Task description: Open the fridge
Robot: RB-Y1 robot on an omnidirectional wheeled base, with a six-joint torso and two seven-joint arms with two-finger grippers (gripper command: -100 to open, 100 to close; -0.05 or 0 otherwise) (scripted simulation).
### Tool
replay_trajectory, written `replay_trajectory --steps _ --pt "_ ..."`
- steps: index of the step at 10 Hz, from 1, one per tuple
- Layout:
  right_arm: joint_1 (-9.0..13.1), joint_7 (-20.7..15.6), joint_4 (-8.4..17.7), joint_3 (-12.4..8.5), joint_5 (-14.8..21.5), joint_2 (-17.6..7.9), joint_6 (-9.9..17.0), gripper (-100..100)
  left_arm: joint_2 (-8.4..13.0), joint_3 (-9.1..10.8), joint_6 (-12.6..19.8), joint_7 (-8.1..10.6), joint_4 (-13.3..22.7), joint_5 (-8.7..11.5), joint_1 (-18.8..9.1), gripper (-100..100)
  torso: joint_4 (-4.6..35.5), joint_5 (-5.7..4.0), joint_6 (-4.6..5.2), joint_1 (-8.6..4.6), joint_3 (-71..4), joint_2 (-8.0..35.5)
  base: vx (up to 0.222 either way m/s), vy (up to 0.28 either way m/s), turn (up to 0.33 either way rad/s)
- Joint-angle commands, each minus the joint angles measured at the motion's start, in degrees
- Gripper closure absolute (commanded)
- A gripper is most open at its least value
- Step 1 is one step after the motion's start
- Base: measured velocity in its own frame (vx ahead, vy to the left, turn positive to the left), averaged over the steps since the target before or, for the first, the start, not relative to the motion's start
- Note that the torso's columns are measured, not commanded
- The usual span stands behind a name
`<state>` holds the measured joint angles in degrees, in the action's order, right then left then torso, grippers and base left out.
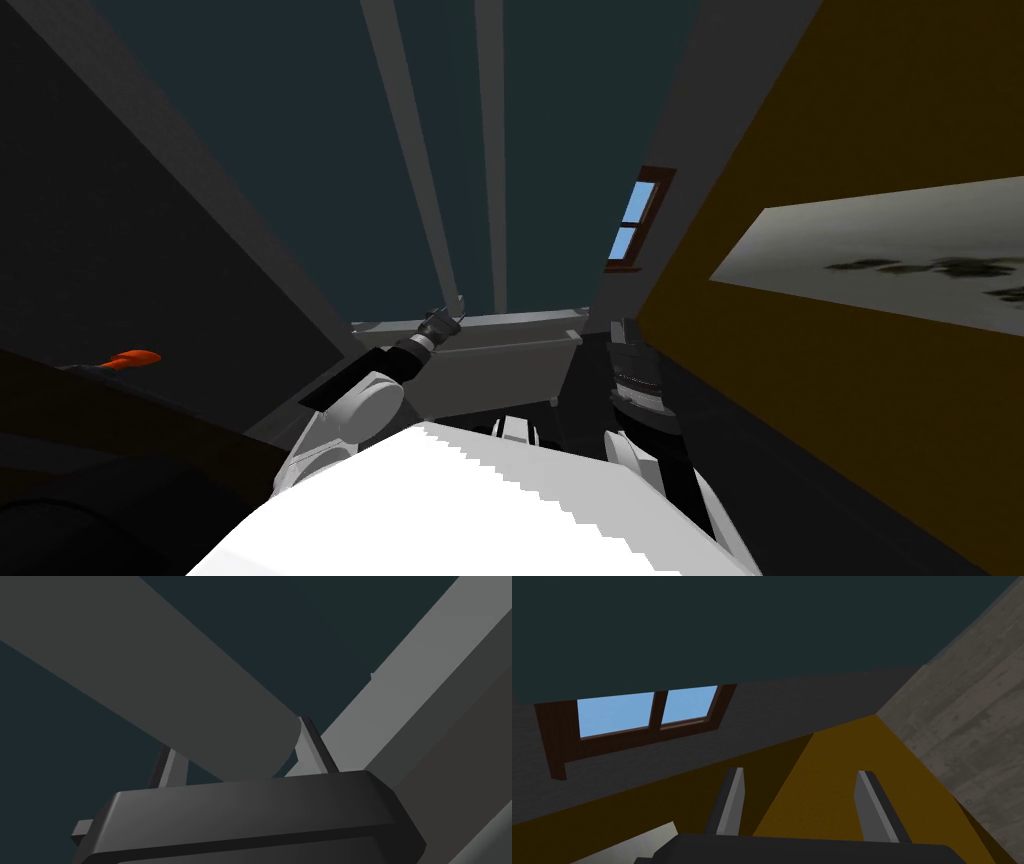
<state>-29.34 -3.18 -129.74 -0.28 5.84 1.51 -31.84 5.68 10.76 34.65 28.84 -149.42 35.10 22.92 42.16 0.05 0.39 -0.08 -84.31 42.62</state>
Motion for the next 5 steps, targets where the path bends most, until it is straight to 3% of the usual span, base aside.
replay_trajectory --steps 1,5 --pt "0.00 0.00 0.00 0.00 0.00 0.00 0.00 0 1.17 -1.71 1.04 -0.44 0.51 1.37 -1.04 100 0.11 -0.06 -0.17 -0.13 0.04 0.04 -0.173 0.168 -0.124" --pt "0.01 0.00 0.00 0.00 0.00 0.00 0.00 0 3.96 -4.24 1.78 -1.30 1.29 4.67 -2.93 100 0.30 -0.16 -0.32 -0.12 -0.04 0.04 -0.243 0.159 -0.135"
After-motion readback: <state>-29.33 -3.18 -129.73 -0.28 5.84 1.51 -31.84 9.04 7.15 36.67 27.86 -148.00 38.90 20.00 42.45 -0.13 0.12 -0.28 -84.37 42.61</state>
